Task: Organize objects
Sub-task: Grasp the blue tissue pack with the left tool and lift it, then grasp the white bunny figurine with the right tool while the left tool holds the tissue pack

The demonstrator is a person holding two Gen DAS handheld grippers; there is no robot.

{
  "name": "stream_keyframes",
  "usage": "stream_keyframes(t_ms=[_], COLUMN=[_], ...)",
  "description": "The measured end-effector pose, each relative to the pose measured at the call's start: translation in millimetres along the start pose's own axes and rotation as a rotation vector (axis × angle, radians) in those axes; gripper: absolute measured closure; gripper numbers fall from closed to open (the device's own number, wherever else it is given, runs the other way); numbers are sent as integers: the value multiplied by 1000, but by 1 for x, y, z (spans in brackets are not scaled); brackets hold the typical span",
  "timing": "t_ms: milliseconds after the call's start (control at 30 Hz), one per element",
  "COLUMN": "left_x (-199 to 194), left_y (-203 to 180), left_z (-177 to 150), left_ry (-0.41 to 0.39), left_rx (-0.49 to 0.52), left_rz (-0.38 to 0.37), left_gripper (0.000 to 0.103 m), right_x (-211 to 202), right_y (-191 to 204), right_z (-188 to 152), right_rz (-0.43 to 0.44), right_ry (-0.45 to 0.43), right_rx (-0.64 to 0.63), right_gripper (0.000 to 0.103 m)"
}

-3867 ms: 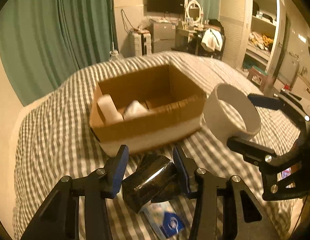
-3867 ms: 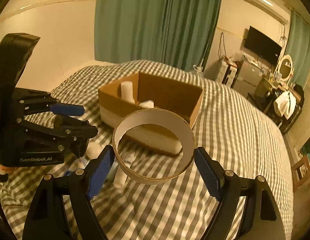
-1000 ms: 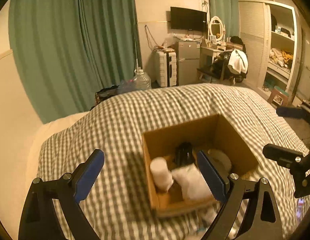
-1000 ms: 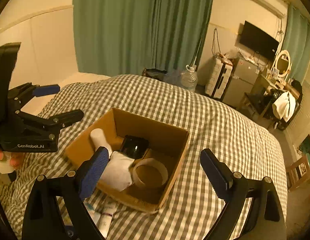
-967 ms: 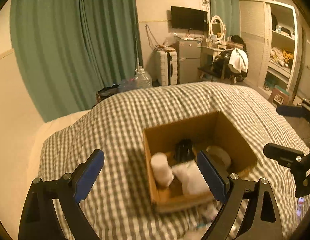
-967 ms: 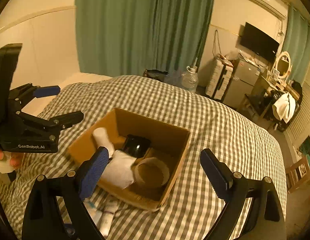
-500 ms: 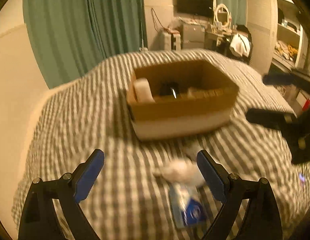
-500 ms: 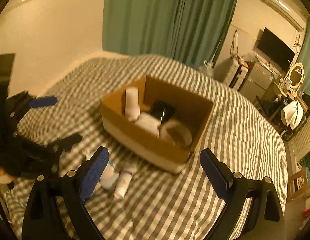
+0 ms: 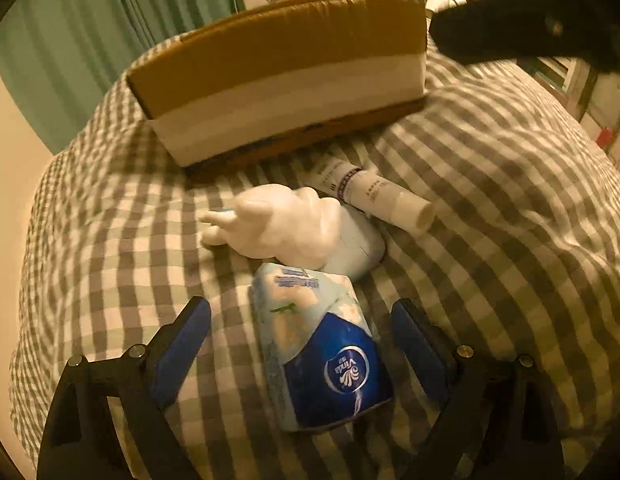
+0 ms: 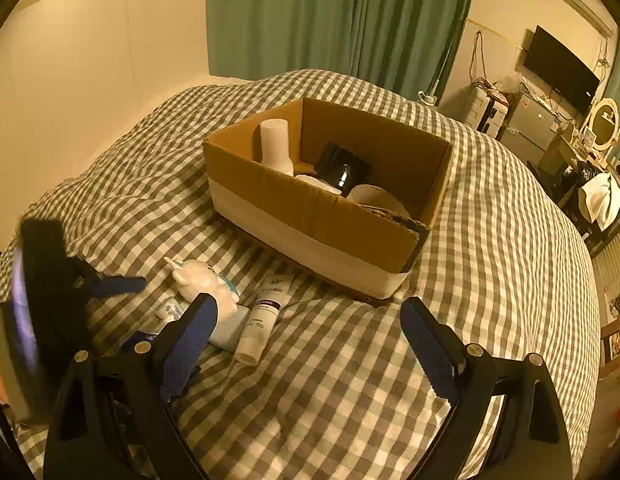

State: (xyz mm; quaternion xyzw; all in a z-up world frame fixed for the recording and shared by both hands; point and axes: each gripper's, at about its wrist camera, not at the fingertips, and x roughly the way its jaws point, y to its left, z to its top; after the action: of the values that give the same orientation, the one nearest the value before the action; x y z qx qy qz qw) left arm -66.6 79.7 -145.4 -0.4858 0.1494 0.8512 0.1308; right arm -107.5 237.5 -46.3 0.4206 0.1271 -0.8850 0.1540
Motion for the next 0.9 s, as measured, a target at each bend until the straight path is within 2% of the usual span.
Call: stream_keyframes(t_ms=[67, 167, 267, 333, 533, 700, 900], left_x=[1, -1, -7, -17, -69, -67, -46], left_y=[-1, -3, 1, 10, 46, 86, 117], left_z=[0, -2, -1, 2, 11, 37, 58], left_ry=[2, -2, -22, -45, -204, -232, -240], left_rx=[-1, 6, -12, -44, -118, -183, -224], left_rz=[-6, 8, 3, 0, 33, 100, 88], left_gripper=[13, 52, 58, 60, 60, 60, 60], right_x=[0, 2, 4, 7, 27, 64, 103], right_y=[-3, -8, -9, -7, 3, 18, 37], right_z=[-1, -2, -4, -5, -8, -15, -18], right_rz=[-3, -10, -7, 7, 32, 63, 58], right_ry=[1, 6, 11, 16, 50, 129, 216], right_rx=[9, 20, 30, 34, 24, -2, -78], right_gripper=[10, 10, 10, 10, 10, 10, 31])
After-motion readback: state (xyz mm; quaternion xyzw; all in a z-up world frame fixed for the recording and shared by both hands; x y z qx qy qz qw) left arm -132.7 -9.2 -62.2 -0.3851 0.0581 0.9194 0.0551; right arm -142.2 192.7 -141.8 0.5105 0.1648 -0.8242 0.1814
